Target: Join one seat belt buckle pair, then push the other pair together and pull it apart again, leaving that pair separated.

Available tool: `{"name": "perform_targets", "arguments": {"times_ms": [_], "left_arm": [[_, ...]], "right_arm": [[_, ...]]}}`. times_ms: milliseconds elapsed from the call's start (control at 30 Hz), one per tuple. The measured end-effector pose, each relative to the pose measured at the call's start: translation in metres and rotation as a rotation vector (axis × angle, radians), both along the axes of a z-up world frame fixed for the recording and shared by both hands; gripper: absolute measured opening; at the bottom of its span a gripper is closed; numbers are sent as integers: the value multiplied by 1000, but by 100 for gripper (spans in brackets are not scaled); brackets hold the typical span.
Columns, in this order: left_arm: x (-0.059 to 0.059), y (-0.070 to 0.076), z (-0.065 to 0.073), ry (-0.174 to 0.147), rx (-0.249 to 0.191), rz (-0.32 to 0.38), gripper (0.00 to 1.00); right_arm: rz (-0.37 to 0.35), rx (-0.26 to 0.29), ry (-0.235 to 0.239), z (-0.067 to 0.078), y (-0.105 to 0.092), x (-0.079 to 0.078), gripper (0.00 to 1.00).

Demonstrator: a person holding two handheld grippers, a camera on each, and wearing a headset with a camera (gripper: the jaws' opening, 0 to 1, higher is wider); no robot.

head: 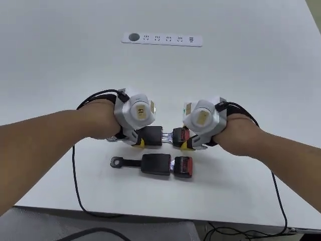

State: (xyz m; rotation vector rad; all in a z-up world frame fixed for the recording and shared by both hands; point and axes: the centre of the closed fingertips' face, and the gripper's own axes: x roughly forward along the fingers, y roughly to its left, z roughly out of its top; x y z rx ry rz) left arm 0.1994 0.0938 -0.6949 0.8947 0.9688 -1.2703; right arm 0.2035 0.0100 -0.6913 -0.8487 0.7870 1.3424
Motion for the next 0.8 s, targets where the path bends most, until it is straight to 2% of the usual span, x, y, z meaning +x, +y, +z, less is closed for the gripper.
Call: {"name": "perform_targets", "arguments": {"times_ms": [67, 133, 467, 600, 667, 800], "left_arm": [[-1, 0, 1, 3, 0, 5, 32], [0, -1, 1, 1, 2, -4, 32], [-1, -1, 2, 6, -12, -13, 31], [-1, 0, 2, 3, -15, -15, 31], [-1, 0, 1, 2, -14, -13, 31], [-2, 0, 2, 0, -29, -15, 31]], "right_arm": [[0, -6, 3, -2, 1, 1, 31], [0, 14, 15, 0, -1, 1, 31], [-13, 36, 21, -2, 5, 1, 30], [-22, 59, 35, -2, 17, -1, 30], [-21, 49, 28, -3, 22, -1, 30], [-21, 53, 36, -2, 16, 1, 30]]}}
